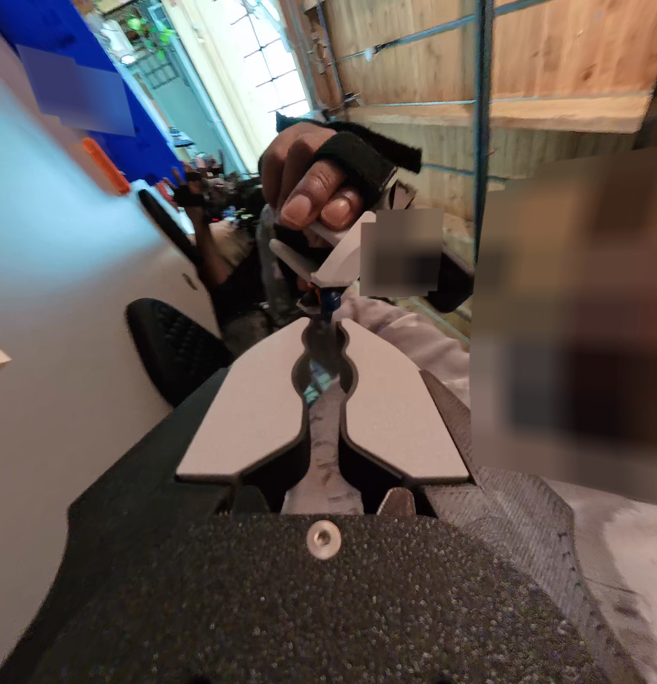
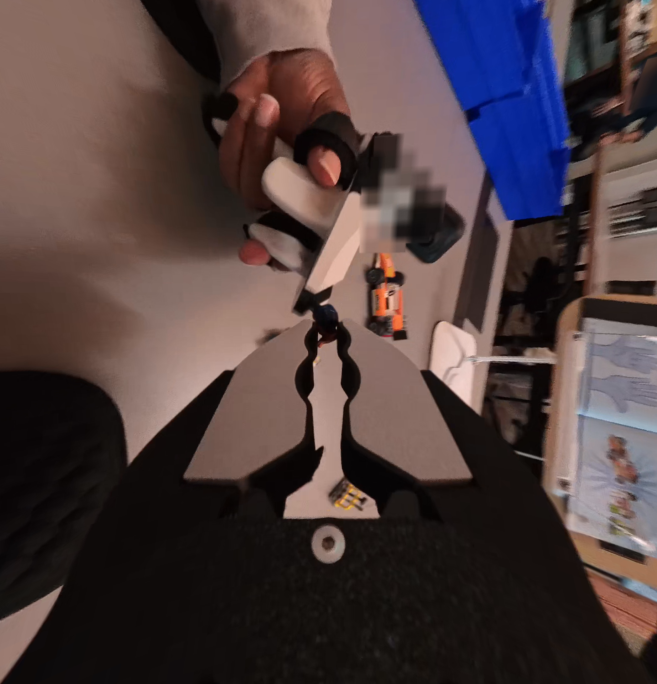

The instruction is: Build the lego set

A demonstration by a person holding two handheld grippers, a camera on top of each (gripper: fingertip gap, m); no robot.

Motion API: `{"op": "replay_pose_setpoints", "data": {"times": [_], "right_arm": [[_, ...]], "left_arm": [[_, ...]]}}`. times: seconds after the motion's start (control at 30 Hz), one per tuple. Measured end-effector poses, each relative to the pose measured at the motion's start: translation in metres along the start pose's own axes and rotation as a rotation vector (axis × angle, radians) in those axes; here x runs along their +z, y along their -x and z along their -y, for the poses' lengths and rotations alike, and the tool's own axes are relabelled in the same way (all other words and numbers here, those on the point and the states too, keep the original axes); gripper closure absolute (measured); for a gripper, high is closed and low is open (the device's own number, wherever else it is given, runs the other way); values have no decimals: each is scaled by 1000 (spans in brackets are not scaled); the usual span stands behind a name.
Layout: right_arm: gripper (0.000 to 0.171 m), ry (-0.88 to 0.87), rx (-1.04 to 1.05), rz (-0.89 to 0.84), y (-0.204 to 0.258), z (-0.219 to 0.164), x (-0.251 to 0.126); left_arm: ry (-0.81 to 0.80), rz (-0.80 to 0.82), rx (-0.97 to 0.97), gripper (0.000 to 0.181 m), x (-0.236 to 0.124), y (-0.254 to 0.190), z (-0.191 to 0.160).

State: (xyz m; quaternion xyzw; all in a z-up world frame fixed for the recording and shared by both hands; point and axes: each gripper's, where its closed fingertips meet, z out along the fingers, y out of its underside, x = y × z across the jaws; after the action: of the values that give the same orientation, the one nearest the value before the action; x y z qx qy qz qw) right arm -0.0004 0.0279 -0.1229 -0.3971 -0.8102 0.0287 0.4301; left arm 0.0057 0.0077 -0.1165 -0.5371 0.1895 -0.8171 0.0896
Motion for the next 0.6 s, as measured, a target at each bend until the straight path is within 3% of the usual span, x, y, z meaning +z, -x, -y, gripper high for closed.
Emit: {"op": "replay_pose_setpoints", "data": {"times": [0.13,0.27,0.6], "right_arm": [[162,43,138,214,12,-10,5],[162,96,213,416,26,-14,16],[162,214,201,657,38,-14,25]], "left_arm": [[33,183,141,158,-8,15,3],[88,269,171,157,-5,25,-3],[128,297,68,169,-11,36,-13]]}}
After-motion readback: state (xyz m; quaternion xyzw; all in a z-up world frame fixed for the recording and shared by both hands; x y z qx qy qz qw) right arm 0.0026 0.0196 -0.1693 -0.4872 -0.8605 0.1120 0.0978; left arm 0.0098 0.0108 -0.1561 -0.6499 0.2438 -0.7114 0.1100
